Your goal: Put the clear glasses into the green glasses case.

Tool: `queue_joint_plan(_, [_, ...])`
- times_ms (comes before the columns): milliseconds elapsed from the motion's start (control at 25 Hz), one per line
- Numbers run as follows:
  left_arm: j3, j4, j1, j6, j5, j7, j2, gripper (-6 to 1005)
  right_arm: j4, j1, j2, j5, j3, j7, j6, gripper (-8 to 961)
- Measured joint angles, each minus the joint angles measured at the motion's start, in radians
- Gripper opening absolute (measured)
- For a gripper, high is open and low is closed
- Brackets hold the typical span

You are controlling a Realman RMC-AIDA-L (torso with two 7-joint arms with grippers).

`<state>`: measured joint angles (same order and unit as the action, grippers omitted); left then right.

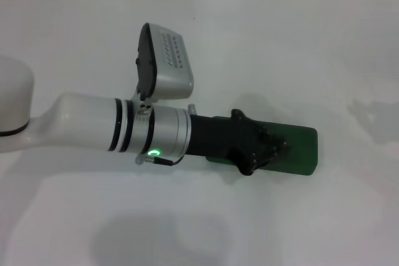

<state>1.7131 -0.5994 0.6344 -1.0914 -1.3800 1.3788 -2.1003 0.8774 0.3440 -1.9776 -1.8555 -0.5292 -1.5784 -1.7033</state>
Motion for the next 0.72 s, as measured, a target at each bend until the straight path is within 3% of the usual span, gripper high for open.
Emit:
queue_joint_plan(200, [-0.020, -0.188, -0.092, -0.075, 0.008, 0.054, 0.012, 167, -0.028, 0.002, 0.002, 0.000, -0.002, 0.030, -0.018, 221])
queue_joint_plan(360, [-0.095, -0.324, -0.184, -0.168, 0.002, 0.040, 0.017, 170, -0.049, 0.009, 0.000, 0.003, -0.001, 0.095, -0.071, 232])
queue_joint_plan(560, [-0.225, -0.359, -0.248, -0.386, 0.010, -0.132, 0.014, 267, -0.073, 0.017, -0.021, 0.036, -0.003, 0.241, -0.160, 246])
queue_joint_plan(720, [-0.312, -0.324, -0.253, -0.498, 0.008, -0.114, 0.020, 344, -0.117, 0.031, -0.029, 0.073, -0.017, 0.311, -0.187, 257])
